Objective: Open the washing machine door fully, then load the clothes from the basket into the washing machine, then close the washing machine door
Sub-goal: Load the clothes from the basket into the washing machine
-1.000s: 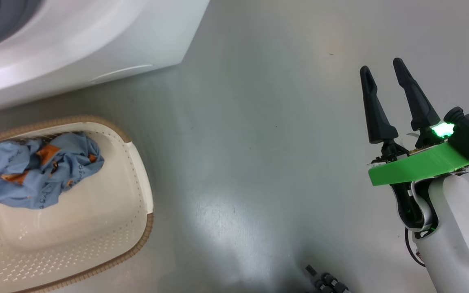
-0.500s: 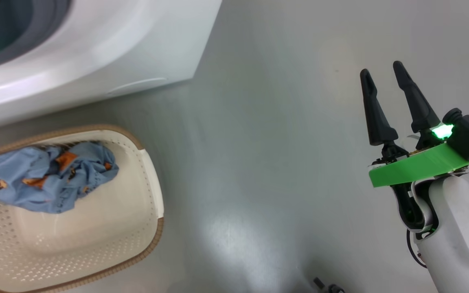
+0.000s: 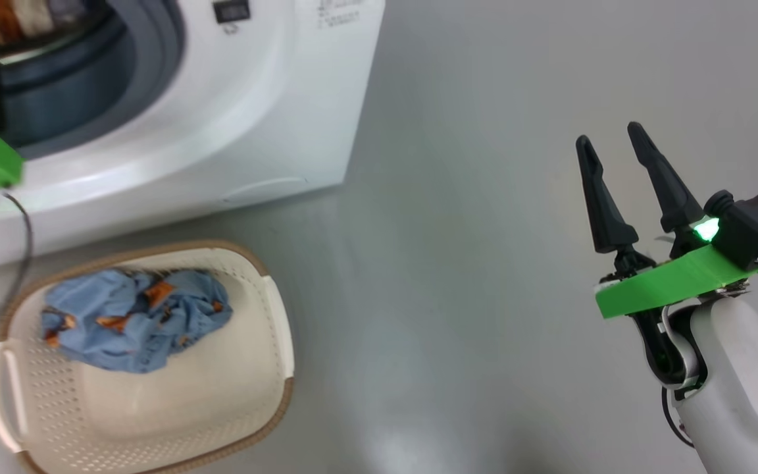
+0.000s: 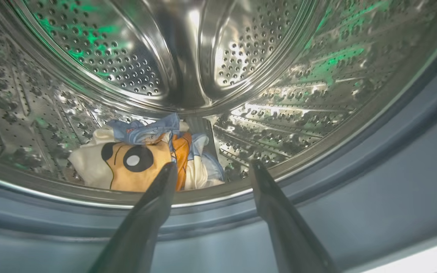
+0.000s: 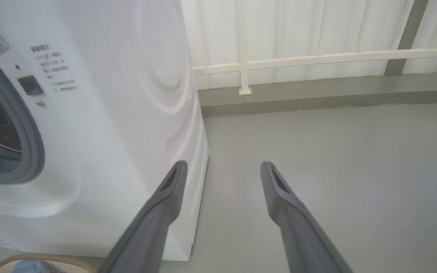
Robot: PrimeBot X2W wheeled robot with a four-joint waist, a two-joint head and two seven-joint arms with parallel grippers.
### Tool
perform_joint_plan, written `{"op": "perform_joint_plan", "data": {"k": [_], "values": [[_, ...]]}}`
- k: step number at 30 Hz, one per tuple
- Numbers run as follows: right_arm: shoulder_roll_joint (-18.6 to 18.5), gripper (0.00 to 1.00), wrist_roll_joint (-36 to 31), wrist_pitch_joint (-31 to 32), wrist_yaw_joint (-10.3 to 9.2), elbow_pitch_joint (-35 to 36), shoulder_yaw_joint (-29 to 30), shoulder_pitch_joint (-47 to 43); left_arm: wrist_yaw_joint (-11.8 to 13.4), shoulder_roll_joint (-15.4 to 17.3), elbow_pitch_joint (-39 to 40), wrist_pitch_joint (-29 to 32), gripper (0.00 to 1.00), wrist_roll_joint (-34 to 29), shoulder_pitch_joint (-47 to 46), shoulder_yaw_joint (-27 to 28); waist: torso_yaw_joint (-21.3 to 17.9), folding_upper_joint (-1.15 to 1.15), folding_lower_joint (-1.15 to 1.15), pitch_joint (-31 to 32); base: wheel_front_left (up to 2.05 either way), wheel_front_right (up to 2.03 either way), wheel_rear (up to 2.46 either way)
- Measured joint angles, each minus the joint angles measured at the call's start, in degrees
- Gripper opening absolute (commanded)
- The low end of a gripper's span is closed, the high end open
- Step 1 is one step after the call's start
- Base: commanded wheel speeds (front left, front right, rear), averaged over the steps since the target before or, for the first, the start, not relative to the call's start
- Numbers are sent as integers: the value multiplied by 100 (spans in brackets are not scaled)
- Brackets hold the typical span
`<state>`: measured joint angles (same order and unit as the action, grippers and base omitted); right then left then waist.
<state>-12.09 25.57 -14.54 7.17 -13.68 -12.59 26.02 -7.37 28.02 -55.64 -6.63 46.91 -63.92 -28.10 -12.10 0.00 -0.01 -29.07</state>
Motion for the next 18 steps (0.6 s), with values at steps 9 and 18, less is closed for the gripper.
{"op": "perform_joint_plan", "data": {"k": [9, 18], "values": [[-76, 100, 31, 0, 0, -86, 14, -226, 245, -372, 499, -758, 100, -163, 1067, 26, 269, 0, 0, 669, 0, 0, 0], [-156, 100, 43, 0, 0, -122, 68, -441, 657, -568, 1709, -783, 100, -676, 2350, 611, 509, 0, 0, 1193, 0, 0, 0]]}}
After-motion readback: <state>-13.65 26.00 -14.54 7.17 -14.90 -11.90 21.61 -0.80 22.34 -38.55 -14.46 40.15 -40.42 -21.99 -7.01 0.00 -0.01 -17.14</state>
